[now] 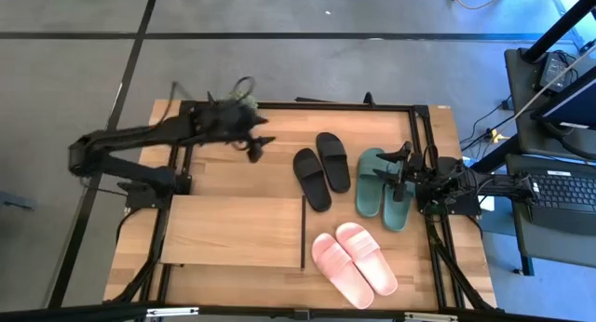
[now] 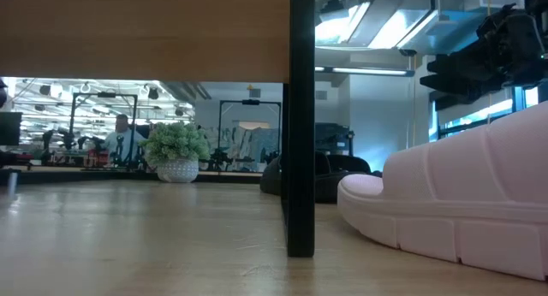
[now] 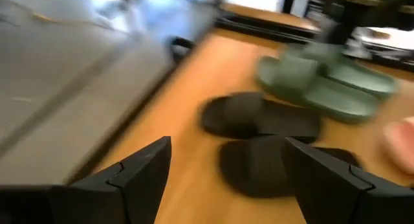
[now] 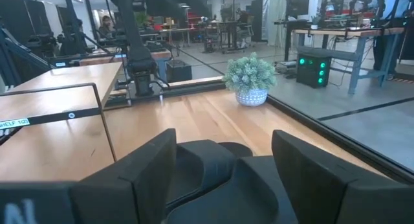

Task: Pick and place slides into the shelf
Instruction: Put the left black slipper on the shelf

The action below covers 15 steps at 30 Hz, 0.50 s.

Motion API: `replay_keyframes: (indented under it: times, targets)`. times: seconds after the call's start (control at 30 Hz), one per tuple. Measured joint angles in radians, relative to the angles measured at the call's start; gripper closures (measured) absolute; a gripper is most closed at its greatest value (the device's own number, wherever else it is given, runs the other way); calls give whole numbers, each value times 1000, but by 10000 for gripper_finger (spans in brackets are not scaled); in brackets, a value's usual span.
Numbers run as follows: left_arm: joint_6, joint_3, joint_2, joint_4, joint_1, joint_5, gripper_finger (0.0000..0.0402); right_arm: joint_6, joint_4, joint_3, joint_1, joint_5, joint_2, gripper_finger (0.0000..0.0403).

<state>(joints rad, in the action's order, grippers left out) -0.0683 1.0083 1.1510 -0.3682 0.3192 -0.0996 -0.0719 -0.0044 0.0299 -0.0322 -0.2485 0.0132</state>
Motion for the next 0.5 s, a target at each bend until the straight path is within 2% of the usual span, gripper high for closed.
replay_keyframes:
  times: [0.07, 0.23, 0.4, 0.5]
  targets:
    - [1, 92, 98, -20, 30, 52, 118, 0, 0, 0, 0, 1, 0, 147]
    - [42, 338, 334, -191, 86, 79, 118, 5, 0, 0, 0, 2, 0, 147]
    - [242, 571, 545, -341, 74, 133, 118, 6, 0, 0, 0, 5, 0, 147]
    - [243, 705, 656, -442, 69, 160, 118, 4, 0, 0, 0, 5, 0, 147]
